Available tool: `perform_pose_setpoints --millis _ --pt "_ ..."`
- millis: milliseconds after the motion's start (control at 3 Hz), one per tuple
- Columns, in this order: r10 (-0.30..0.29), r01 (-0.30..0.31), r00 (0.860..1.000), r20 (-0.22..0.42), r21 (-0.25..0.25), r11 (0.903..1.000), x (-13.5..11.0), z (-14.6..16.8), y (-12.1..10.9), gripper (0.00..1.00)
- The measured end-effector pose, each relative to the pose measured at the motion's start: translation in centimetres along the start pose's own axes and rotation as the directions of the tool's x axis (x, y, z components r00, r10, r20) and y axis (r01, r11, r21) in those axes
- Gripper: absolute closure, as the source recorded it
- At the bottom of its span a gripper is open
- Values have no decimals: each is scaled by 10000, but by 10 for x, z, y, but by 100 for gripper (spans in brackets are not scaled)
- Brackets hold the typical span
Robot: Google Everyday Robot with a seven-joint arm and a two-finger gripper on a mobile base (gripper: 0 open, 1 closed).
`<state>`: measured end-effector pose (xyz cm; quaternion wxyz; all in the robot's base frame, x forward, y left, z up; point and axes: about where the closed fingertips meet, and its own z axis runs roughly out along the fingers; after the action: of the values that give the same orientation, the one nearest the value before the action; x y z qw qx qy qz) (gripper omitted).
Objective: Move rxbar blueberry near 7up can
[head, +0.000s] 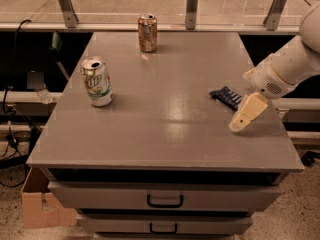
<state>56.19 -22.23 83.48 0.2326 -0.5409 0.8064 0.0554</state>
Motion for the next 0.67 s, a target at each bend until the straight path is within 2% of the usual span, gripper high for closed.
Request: perform_pose_setpoints --millis 333,667 --pt "428 -428 9991 -10 -157 9990 9 24 -6 17" --pt "537 -537 9986 -1 -185 9984 8 24 -9 41"
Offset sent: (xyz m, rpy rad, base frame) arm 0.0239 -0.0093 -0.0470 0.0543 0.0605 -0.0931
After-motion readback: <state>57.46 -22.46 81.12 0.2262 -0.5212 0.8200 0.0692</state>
